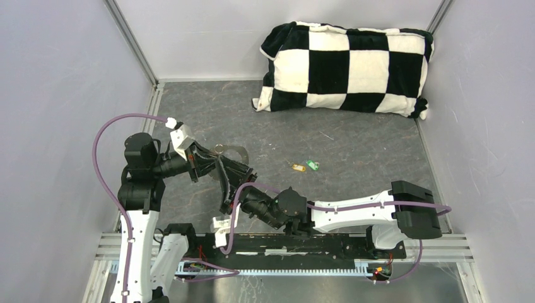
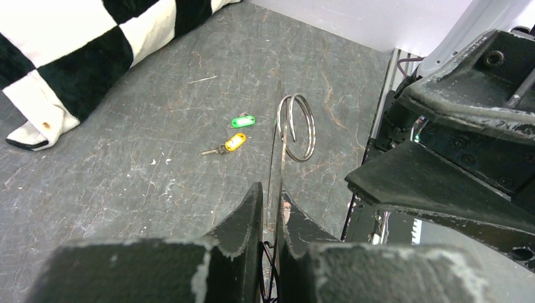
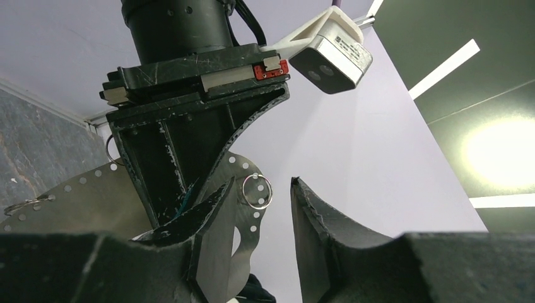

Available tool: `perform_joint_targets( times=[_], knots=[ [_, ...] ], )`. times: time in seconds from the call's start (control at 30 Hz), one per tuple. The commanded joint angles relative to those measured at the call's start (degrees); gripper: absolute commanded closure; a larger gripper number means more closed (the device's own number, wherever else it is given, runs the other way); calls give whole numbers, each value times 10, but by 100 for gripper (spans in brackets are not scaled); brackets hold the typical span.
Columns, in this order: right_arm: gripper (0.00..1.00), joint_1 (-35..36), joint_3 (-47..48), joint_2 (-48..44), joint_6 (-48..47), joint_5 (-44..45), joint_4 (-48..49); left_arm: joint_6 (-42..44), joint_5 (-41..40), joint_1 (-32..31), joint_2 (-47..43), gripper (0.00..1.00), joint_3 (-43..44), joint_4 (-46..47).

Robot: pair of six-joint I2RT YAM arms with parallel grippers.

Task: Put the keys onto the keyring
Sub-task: Adjust the keyring.

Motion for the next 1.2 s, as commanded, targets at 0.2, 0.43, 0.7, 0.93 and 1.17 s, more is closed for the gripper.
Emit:
perform_joint_targets(
  times=[0.2, 0.43, 0.7, 0.93, 1.17],
  knots=[
    [61, -7, 42, 22, -9, -8, 14, 69, 30, 2, -19, 98, 14, -34],
    [65, -18, 46, 24, -3, -4, 14, 78, 36, 2, -24, 98, 18, -37],
    [85, -24, 32, 23, 2, 19, 37, 91, 35, 2, -34, 98, 16, -36],
    [100, -24, 27, -19, 87, 33, 4, 204, 16, 2, -37, 98, 15, -105],
    [100, -23, 56, -89, 251, 24, -181, 300, -6, 2, -52, 89, -3, -139]
  ],
)
